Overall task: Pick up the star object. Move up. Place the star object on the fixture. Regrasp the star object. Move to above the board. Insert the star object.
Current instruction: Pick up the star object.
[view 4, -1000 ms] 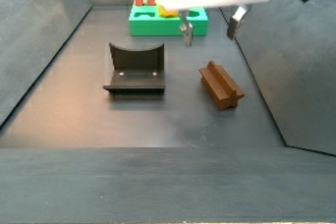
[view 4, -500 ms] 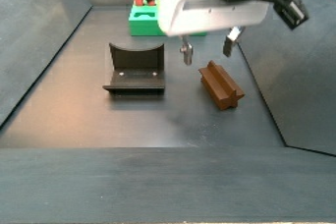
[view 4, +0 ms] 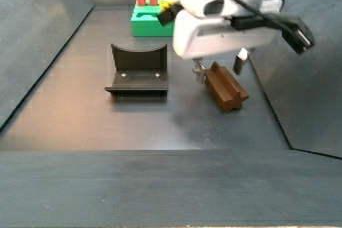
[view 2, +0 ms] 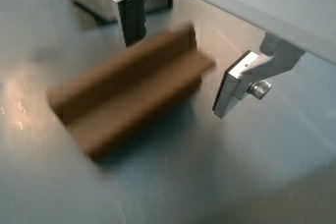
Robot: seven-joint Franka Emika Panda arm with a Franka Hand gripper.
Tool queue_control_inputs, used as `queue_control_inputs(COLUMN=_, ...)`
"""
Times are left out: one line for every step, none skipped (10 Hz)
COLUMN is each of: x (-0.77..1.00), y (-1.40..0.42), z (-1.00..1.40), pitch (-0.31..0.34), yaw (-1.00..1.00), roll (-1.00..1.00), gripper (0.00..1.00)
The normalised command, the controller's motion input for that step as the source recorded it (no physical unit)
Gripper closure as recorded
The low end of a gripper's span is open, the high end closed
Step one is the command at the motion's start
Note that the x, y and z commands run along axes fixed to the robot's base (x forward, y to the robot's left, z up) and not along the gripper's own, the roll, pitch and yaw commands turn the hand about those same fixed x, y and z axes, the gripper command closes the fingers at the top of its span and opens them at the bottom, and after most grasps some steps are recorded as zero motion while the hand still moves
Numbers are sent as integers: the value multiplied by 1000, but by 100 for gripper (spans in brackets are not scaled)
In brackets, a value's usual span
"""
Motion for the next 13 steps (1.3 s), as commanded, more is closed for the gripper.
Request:
queue_control_inputs(x=0, y=6, z=0, pitch=0, yaw=0, roll=-23, gripper=0)
queue_control_inputs(x=0, y=0, z=0, pitch=0, yaw=0, roll=0, gripper=0)
queue_control_inputs(x=0, y=0, z=0, pitch=0, yaw=0, roll=0, gripper=100)
queue_control_inputs(x=0, y=0, z=0, pitch=0, yaw=0, roll=0, gripper=100)
queue_control_inputs(x=0, y=0, z=0, pitch=0, yaw=0, roll=0, gripper=100)
queue_control_inputs(x=0, y=0, z=0, pitch=0, yaw=0, roll=0, gripper=100)
queue_control_inputs(x=0, y=0, z=0, pitch=0, yaw=0, roll=0, gripper=100)
queue_control_inputs(x=0, y=0, z=0, pitch=0, yaw=0, roll=0, gripper=100)
queue_control_inputs(x=0, y=0, z=0, pitch=0, yaw=0, roll=0, gripper=100)
queue_control_inputs(x=0, y=0, z=0, pitch=0, yaw=0, roll=0, gripper=100)
queue_control_inputs(x=0, y=0, z=0, pitch=0, yaw=0, roll=0, gripper=100)
queue_control_inputs(x=0, y=0, z=0, pitch=0, yaw=0, roll=0, gripper=100)
queue_control_inputs(x=0, y=0, z=0, pitch=0, yaw=0, roll=0, gripper=100)
